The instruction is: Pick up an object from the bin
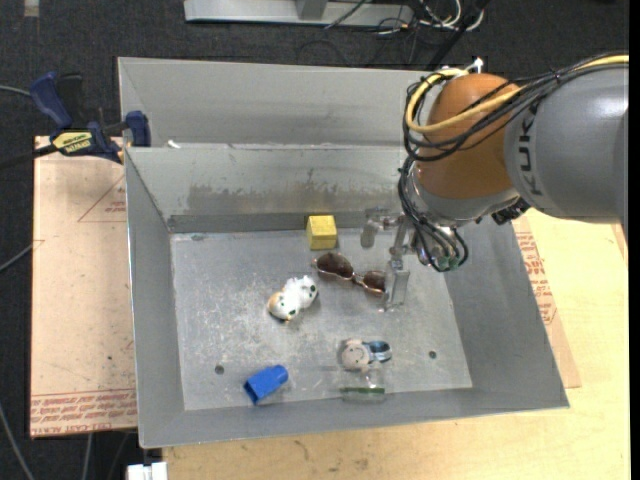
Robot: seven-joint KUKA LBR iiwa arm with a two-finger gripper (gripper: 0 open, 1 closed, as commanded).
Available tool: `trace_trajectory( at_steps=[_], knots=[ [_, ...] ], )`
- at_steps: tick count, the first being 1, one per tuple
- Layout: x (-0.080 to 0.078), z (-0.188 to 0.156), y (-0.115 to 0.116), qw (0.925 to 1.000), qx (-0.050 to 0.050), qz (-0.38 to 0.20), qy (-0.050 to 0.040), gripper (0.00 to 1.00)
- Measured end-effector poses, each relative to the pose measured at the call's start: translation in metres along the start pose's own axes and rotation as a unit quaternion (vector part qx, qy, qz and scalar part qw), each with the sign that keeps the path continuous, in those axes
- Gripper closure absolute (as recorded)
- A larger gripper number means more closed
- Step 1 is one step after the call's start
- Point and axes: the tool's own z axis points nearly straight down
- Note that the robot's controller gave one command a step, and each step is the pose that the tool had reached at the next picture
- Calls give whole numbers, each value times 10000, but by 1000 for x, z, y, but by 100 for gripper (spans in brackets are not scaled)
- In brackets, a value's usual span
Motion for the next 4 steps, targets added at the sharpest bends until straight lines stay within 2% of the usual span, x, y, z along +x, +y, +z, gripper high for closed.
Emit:
trace_trajectory(
  at_steps=[1, 2, 3, 4],
  knots=[
    [-2, -5, 0, 10000, 2, -2, -39, 0],
    [-14, 45, -8, 9883, -10, 1526, -74, 0],
    [-3, 71, -8, 9846, 1, 1750, -24, 0],
    [-5, 71, -11, 9810, -6, 1939, -45, 0]
  ],
)
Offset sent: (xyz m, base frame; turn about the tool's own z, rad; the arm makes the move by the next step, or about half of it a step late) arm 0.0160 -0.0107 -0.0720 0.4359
